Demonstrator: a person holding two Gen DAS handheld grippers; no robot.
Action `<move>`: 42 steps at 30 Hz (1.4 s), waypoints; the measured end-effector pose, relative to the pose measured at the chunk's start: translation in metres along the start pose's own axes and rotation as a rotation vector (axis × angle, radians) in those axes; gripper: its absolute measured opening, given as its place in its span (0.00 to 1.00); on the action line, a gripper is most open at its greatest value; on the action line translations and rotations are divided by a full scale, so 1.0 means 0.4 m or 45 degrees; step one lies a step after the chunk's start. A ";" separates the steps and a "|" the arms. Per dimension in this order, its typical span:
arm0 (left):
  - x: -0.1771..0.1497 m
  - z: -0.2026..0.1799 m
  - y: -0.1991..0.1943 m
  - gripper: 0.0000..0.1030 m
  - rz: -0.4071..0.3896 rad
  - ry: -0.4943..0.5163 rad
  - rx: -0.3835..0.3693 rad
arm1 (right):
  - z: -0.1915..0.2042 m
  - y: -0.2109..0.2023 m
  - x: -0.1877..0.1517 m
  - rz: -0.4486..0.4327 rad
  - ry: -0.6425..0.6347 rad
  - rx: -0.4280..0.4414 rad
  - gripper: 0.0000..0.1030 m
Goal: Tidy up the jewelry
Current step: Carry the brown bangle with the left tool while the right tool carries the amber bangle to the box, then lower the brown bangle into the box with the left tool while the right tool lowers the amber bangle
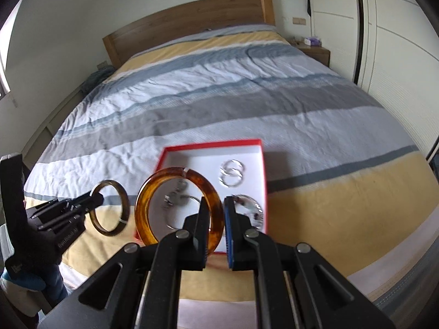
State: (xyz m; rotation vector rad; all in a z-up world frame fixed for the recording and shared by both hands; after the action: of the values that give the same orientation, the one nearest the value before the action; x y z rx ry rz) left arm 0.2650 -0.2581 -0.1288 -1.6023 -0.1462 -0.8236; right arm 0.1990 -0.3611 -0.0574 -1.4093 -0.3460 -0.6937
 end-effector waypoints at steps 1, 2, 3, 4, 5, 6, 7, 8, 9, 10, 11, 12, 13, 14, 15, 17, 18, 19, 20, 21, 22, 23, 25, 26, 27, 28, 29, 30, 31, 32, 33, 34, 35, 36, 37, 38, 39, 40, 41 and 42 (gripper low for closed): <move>-0.002 -0.008 0.016 0.08 0.013 0.007 -0.002 | -0.007 0.013 -0.003 0.009 0.002 0.001 0.09; -0.005 -0.018 0.031 0.08 0.026 0.013 -0.004 | -0.014 0.030 -0.007 0.024 0.004 0.006 0.09; -0.007 -0.029 0.051 0.08 0.044 0.018 -0.004 | -0.018 0.049 -0.012 0.039 0.002 0.010 0.09; -0.009 -0.033 0.063 0.08 0.054 0.017 -0.004 | -0.019 0.063 -0.013 0.049 -0.002 0.010 0.09; -0.009 -0.037 0.076 0.08 0.064 0.013 -0.005 | -0.020 0.078 -0.015 0.060 -0.009 0.009 0.09; -0.009 -0.040 0.093 0.08 0.077 0.006 -0.004 | -0.020 0.093 -0.017 0.068 -0.018 0.009 0.09; -0.010 -0.042 0.105 0.08 0.087 0.002 -0.002 | -0.020 0.107 -0.019 0.079 -0.027 0.013 0.09; -0.009 -0.041 0.118 0.08 0.094 0.000 0.000 | -0.020 0.120 -0.020 0.087 -0.032 0.016 0.09; -0.008 -0.042 0.129 0.08 0.101 0.000 0.008 | -0.020 0.135 -0.022 0.097 -0.043 0.015 0.09; -0.008 -0.042 0.137 0.08 0.106 -0.002 0.017 | -0.019 0.145 -0.023 0.102 -0.053 0.011 0.09; -0.008 -0.041 0.147 0.08 0.112 -0.006 0.021 | -0.019 0.159 -0.024 0.110 -0.069 0.003 0.09; -0.009 -0.043 0.159 0.08 0.121 -0.009 0.018 | -0.019 0.171 -0.025 0.117 -0.078 0.000 0.09; -0.010 -0.044 0.167 0.08 0.127 -0.007 0.018 | -0.019 0.180 -0.026 0.125 -0.085 -0.001 0.09; -0.010 -0.045 0.176 0.08 0.133 -0.003 0.020 | -0.020 0.193 -0.028 0.134 -0.096 -0.006 0.09; -0.013 -0.046 0.187 0.08 0.143 -0.002 0.021 | -0.021 0.201 -0.031 0.142 -0.105 -0.010 0.09; -0.016 -0.050 0.196 0.08 0.144 0.003 0.020 | -0.020 0.216 -0.035 0.157 -0.126 -0.019 0.09; -0.017 -0.055 0.200 0.08 0.142 0.015 0.021 | -0.019 0.227 -0.040 0.168 -0.144 -0.026 0.09; -0.017 -0.060 0.204 0.08 0.142 0.024 0.020 | -0.018 0.233 -0.042 0.176 -0.154 -0.027 0.09; -0.018 -0.064 0.208 0.08 0.148 0.028 0.012 | -0.015 0.244 -0.049 0.193 -0.173 -0.026 0.09; -0.026 -0.069 0.218 0.08 0.170 0.022 0.000 | -0.013 0.249 -0.052 0.200 -0.186 -0.028 0.09; -0.033 -0.070 0.225 0.08 0.181 0.018 0.002 | -0.010 0.256 -0.057 0.208 -0.209 -0.037 0.09; -0.040 -0.071 0.231 0.08 0.184 0.023 0.010 | -0.008 0.261 -0.063 0.214 -0.225 -0.044 0.09; -0.048 -0.074 0.237 0.08 0.177 0.038 0.025 | -0.008 0.271 -0.073 0.228 -0.247 -0.060 0.09; -0.048 -0.075 0.237 0.08 0.177 0.034 0.022 | -0.010 0.275 -0.076 0.236 -0.254 -0.069 0.09; -0.047 -0.074 0.237 0.08 0.178 0.027 0.016 | -0.014 0.281 -0.080 0.247 -0.260 -0.084 0.09; -0.046 -0.072 0.238 0.08 0.180 0.018 0.011 | -0.018 0.284 -0.082 0.256 -0.263 -0.097 0.09; -0.046 -0.072 0.238 0.08 0.180 0.015 0.010 | -0.023 0.290 -0.085 0.270 -0.265 -0.113 0.09; -0.047 -0.072 0.239 0.08 0.179 0.018 0.010 | -0.028 0.292 -0.087 0.277 -0.263 -0.118 0.09; -0.047 -0.073 0.238 0.09 0.177 0.021 0.012 | -0.033 0.295 -0.089 0.285 -0.258 -0.121 0.09; -0.047 -0.073 0.238 0.09 0.174 0.023 0.017 | -0.035 0.297 -0.090 0.290 -0.254 -0.120 0.09; -0.045 -0.073 0.239 0.10 0.172 0.024 0.021 | -0.035 0.297 -0.090 0.290 -0.256 -0.123 0.09; -0.045 -0.075 0.240 0.10 0.171 0.025 0.021 | -0.034 0.298 -0.091 0.291 -0.260 -0.128 0.09; -0.044 -0.077 0.240 0.10 0.170 0.027 0.021 | -0.033 0.299 -0.091 0.292 -0.261 -0.132 0.10; -0.044 -0.077 0.240 0.10 0.168 0.026 0.019 | -0.032 0.300 -0.091 0.293 -0.258 -0.137 0.10; -0.044 -0.077 0.239 0.10 0.167 0.023 0.016 | -0.031 0.300 -0.091 0.293 -0.255 -0.138 0.10; -0.044 -0.078 0.238 0.10 0.167 0.022 0.011 | -0.033 0.301 -0.090 0.294 -0.251 -0.139 0.10; -0.044 -0.079 0.236 0.10 0.167 0.022 -0.004 | -0.033 0.301 -0.090 0.295 -0.247 -0.142 0.10; -0.043 -0.079 0.236 0.11 0.168 0.023 -0.013 | -0.033 0.299 -0.090 0.295 -0.247 -0.146 0.11; -0.042 -0.080 0.236 0.13 0.169 0.023 -0.020 | -0.033 0.298 -0.088 0.293 -0.244 -0.148 0.13; -0.041 -0.080 0.233 0.14 0.169 0.020 -0.033 | -0.033 0.294 -0.086 0.288 -0.235 -0.141 0.18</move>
State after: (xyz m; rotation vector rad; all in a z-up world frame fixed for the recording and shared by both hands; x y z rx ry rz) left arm 0.2890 -0.3025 -0.2151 -1.6113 -0.0178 -0.7376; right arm 0.2442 -0.3649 -0.1720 -1.5944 -0.2897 -0.4040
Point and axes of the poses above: each gripper's, at about its wrist camera, not at the fingertips, and y roughly the way its jaws point, z to its left, x to its top, the point moved 5 cm from there along y, roughly the way its jaws point, and after that the axes turned 2 degrees about z, right-handed, at the moved point
